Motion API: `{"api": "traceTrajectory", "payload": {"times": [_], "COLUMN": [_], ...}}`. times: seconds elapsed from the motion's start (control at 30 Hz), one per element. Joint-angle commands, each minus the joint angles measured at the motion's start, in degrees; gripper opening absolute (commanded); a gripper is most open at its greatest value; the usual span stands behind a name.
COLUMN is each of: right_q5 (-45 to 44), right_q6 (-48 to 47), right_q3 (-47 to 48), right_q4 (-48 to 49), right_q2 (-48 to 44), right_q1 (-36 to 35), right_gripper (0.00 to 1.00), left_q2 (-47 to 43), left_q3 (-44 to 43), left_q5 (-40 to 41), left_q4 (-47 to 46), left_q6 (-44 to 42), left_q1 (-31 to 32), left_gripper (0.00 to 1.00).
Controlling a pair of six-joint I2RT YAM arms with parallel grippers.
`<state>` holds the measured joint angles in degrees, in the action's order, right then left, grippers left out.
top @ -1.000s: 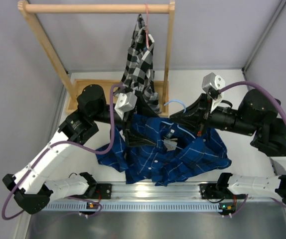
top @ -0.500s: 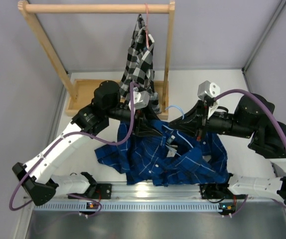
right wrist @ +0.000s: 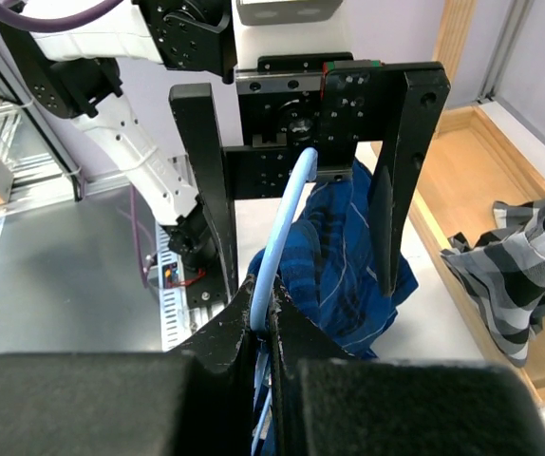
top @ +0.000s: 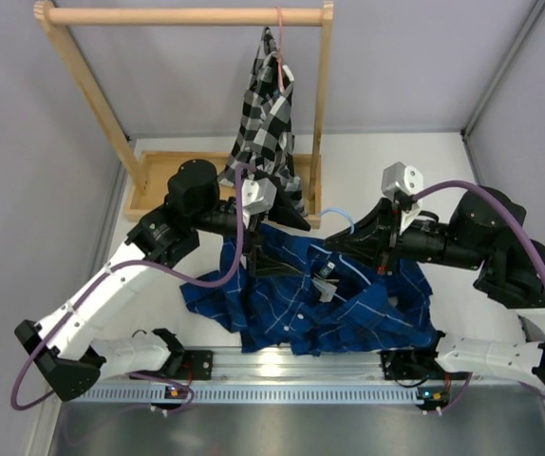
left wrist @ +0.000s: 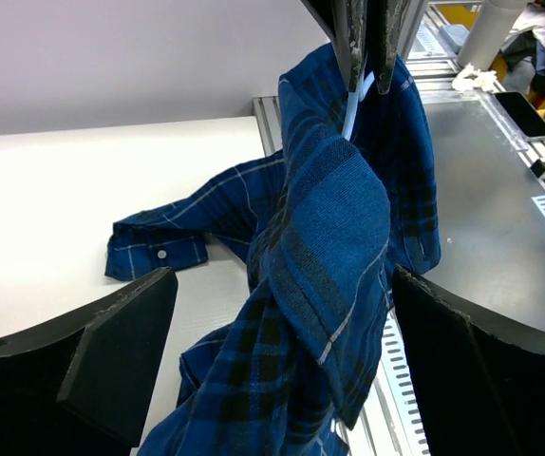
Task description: Place the shirt on the hanger
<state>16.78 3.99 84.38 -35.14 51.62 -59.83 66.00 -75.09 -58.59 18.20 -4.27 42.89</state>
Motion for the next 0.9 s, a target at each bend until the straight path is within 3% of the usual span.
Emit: {"api": "traceTrajectory", "payload": {"times": [0.0,0.1,0.23,0.37,0.57,0.67,0.7,0.87], "right_q5": [1.9,2.0,3.1,4.7,4.8,4.6,4.1,1.2], "right_q6": [-0.6,-1.4,-2.0,-3.2,-5.7,-5.7,-5.8,-5.7], "right_q3": [0.0,-0.2,-0.6,-0.1,-0.9,-0.8,-0.8,-1.6], "right_q4": [4.4,3.6,3.1,2.0,0.8,0.8,0.8,1.6], "right_q2": [-1.4,-1.7,-2.1,-2.0,-2.0,-2.3,-2.4,-3.1], "right_q1": [-0.7,-0.7,-0.7,-0.7,-0.7,-0.8,-0.7,-0.7], "right_gripper": [0.00,0.00,0.00,0.00,0.00,0.00,0.00,0.02], "left_q2": [-1.5,-1.2,-0.3,1.6,5.5,6.0,5.7,4.0], "left_q3": [-0.8,-1.5,-1.9,-2.4,-4.4,-3.7,-3.4,-1.8], "left_q5": [0.8,0.6,-2.0,-5.2,-10.7,-11.4,-11.5,-10.8], "left_q4": [-1.5,-0.7,0.0,0.0,0.1,0.1,0.1,0.2], "left_q6": [-1.3,-2.0,-2.6,-2.7,-1.6,-1.8,-1.8,-2.5], "left_q1": [0.0,0.0,0.0,0.0,0.1,0.1,0.1,0.1], "left_gripper": [0.98,0.98,0.91,0.74,0.57,0.25,0.00,0.00]}}
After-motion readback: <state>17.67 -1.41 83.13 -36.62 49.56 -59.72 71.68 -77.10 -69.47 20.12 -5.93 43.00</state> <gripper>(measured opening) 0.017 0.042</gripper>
